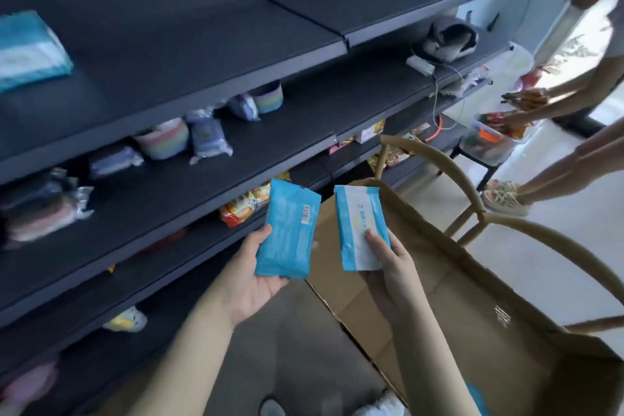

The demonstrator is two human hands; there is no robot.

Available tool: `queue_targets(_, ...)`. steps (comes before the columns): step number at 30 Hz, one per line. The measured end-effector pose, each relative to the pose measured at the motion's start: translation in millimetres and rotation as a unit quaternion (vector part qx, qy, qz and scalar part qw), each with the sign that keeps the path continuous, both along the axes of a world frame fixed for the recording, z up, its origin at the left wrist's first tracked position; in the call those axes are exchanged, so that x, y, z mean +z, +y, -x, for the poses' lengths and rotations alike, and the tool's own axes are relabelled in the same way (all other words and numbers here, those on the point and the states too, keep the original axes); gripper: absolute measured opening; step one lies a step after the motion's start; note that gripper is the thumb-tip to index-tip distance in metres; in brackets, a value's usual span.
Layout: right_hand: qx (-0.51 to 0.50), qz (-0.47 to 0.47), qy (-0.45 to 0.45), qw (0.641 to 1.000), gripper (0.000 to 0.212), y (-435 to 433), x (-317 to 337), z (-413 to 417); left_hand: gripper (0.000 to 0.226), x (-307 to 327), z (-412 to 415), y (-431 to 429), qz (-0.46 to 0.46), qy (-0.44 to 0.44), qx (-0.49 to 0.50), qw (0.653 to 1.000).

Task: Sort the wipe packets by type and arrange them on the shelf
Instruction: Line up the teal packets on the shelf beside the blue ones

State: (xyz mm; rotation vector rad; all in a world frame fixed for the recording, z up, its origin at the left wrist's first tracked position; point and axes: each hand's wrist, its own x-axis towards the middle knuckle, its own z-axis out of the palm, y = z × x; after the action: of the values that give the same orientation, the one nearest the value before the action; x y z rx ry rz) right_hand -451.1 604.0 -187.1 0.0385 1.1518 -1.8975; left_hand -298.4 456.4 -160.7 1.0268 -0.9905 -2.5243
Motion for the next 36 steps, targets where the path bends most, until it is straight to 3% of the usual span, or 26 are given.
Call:
queue_targets(4, 0.06, 0.005, 0.035, 0.998, 0.05, -54, 33, -25, 0.057, 30, -47, -31, -0.012, 0.033, 0.077, 0.996)
queue_targets(9, 0.096, 0.024, 0.07, 0.993, 0.048, -117, 58, -38, 0.04, 49, -82, -69, 0.027, 0.05, 0.169, 0.984)
queue_targets(14, 0.154, 0.039, 0.093, 0.983, 0.039, -184, 79, -35, 0.081, 68, -90, -110, 0.218, -0.081, 0.201, 0.952)
queue_targets(16, 0.183, 0.054, 0.1, 0.976, 0.037, -213, 88, -31, 0.072, 75, -87, -130, 0.247, -0.104, 0.229, 0.936)
queue_targets(19, 0.213, 0.072, 0.101, 0.969, 0.035, -258, 104, -22, 0.033, 84, -79, -164, 0.256, -0.107, 0.303, 0.912)
queue_targets(20, 0.219, 0.079, 0.101, 0.967, 0.035, -273, 109, -18, 0.03, 87, -77, -175, 0.256, -0.108, 0.328, 0.903)
queue_targets(23, 0.247, 0.095, 0.111, 0.958, 0.03, -316, 126, -8, 0.049, 92, -74, -206, 0.249, -0.094, 0.39, 0.882)
queue_targets(29, 0.308, 0.08, 0.171, 0.933, 0.027, -390, 130, 0, 0.04, 101, -82, -247, 0.21, -0.075, 0.472, 0.853)
queue_targets(36, 0.298, 0.068, 0.2, 0.931, 0.019, -459, 121, -15, 0.04, 101, -100, -303, 0.207, -0.055, 0.527, 0.823)
